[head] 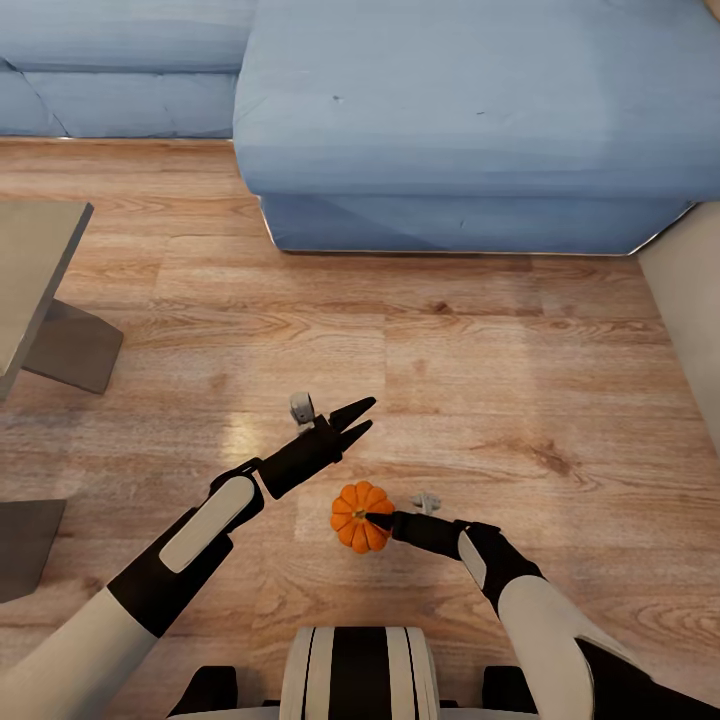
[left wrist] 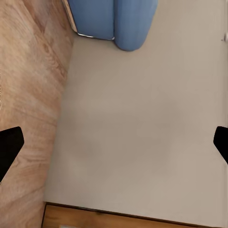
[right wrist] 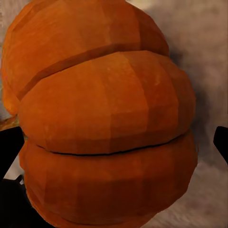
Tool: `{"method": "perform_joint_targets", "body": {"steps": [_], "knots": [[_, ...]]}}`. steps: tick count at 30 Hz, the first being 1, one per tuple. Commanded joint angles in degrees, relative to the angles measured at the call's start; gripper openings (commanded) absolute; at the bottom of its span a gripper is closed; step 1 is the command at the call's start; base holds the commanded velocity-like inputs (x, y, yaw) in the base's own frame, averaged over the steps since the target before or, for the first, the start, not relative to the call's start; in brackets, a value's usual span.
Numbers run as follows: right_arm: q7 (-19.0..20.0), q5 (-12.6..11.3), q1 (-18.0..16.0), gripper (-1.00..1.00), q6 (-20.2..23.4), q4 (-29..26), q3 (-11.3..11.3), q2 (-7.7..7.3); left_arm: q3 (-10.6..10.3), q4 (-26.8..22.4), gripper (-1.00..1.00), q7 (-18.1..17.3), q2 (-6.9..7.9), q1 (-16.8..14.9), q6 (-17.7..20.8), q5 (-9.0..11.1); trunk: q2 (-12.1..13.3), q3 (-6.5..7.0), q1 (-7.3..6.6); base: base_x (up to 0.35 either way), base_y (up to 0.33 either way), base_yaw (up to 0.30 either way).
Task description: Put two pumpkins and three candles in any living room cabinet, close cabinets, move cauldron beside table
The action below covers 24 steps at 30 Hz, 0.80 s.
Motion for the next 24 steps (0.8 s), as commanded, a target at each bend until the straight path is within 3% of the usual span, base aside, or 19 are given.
{"method": "perform_joint_targets", "body": {"steps": [1, 24], "knots": [[-1.53, 0.95, 0.01, 1.0, -0.32, 0.05, 0.14, 0.01, 0.01, 0.0, 1.0, 0.0, 0.0, 0.0, 0.0, 0.0, 0.0, -0.05, 0.01, 0.0, 0.0, 0.177], [-1.51, 0.95, -0.01, 1.0, -0.03, -0.01, 0.2, 0.07, -0.07, 0.0, 1.0, 0.0, 0.0, 0.01, 0.0, 0.0, 0.0, -0.51, 0.01, 0.0, 0.0, 0.084]]}}
